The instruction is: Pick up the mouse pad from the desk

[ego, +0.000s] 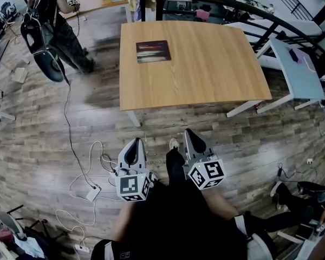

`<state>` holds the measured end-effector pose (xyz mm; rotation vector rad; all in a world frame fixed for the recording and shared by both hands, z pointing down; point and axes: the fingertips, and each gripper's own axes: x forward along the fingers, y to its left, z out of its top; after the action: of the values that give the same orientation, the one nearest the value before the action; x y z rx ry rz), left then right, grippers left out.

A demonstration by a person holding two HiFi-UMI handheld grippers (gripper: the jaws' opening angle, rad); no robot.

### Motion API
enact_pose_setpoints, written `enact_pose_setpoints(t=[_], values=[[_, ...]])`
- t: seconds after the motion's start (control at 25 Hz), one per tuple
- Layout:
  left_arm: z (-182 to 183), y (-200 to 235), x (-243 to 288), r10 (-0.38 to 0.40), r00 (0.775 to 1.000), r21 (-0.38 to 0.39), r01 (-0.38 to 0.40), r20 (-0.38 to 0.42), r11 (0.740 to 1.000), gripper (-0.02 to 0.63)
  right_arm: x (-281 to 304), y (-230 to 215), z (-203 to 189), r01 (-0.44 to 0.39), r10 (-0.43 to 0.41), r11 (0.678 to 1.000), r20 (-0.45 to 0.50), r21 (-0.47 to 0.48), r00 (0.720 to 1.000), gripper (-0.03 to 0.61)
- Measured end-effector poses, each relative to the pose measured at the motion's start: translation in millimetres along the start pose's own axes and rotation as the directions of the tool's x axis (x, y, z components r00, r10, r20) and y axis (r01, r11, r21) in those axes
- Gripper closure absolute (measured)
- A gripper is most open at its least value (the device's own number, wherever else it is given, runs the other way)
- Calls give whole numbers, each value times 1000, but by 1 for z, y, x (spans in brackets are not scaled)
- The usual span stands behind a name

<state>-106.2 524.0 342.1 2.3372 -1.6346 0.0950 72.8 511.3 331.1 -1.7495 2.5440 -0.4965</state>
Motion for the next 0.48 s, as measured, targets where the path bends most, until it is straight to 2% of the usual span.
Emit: enact_pose_setpoints(t=[0.2, 0.48], values=[[3, 5, 41, 32, 999, -2, -32, -12, 999, 589, 43, -21, 9, -29, 29, 999, -8, -16, 1000, 548], [12, 3, 120, 91, 995, -8, -91, -43, 996, 589, 111, -71, 22, -78, 76, 996, -50, -47, 996, 548]])
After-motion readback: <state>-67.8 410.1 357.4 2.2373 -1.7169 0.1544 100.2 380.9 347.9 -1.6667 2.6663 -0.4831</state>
